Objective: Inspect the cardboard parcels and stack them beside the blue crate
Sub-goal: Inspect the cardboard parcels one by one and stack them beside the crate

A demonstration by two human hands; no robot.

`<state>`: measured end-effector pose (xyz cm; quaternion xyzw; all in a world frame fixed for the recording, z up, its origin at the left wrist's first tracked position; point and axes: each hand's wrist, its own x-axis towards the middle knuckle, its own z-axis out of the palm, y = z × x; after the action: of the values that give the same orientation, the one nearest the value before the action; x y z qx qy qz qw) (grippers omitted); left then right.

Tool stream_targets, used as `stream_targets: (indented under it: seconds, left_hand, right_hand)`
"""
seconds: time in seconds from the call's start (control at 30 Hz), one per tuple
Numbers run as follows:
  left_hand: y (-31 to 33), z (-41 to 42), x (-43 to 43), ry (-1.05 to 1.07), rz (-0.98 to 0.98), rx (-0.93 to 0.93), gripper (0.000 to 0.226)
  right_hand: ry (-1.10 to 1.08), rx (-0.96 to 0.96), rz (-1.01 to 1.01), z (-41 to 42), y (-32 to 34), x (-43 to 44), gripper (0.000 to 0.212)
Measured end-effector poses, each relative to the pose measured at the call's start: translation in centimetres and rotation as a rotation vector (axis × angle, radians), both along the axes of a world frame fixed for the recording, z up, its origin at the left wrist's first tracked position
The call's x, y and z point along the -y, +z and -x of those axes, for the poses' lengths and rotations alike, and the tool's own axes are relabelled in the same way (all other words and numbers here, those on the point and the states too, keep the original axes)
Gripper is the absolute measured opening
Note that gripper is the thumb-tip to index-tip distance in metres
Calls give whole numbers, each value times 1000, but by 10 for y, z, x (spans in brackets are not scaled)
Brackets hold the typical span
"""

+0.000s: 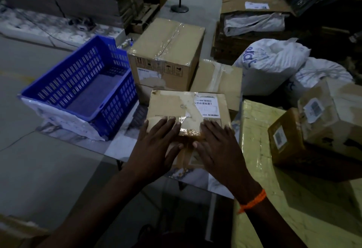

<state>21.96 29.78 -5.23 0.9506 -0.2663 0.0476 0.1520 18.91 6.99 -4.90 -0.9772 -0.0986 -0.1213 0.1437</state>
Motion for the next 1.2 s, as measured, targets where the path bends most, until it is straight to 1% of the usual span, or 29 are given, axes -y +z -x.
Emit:
stream_targets:
  seconds: [0.13,0.23,0.27,0.33,0.37,0.4,0.43,0.47,0.5,0.53,0.57,0.6,0.77,0.9,1.0,1.2]
  left_hand:
    - [-12,10,-10,-30,-19,25,64]
    - [-15,7,-6,-27,66,39,62]
    - [-16,7,-6,-26,130,40,60]
    - [-20,9,-11,19,345,41,59]
    - [-24,11,-16,82,466,26,60]
    - [-28,13,-21,163,573,-12,65]
    - [-31,16,-25,247,670,-95,71]
    - [-37,19,-27,324,753,-224,74]
    - [-43,21,-28,370,793,-361,71]
    - [-48,23,-27,390,782,-462,63]
    - [-53,24,-24,391,746,-505,55]
    - [-58,26,-21,398,728,-517,49]
    - [-62,28,-24,437,731,-508,42]
    - [-61,25,-40,434,787,-461,74]
    - [-58,25,-45,436,788,-433,78]
    - [-61,34,-53,451,837,-519,79]
  right_hand:
    - [-4,49,49,20,-10,5,57]
    - [-3,64,14,17,-11,5,54]
    - [1,78,-42,15,-12,7,53]
    - [-33,98,-242,18,-17,14,50]
    - [-84,101,-353,21,-23,20,53]
    - [-147,92,-457,25,-30,27,62]
    - [-210,57,-555,29,-38,34,74]
    - [-259,-19,-651,33,-45,38,83]
    - [-278,-130,-746,36,-53,40,86]
    - [-258,-244,-817,39,-59,39,85]
    - [-233,-333,-850,40,-65,36,84]
    - [-223,-381,-852,42,-70,34,82]
    - [-272,-367,-924,44,-63,27,75]
    - [-268,-353,-998,42,-45,28,61]
    - [-291,-384,-1033,35,-45,30,58]
    - [-272,-435,-1021,28,-49,22,70]
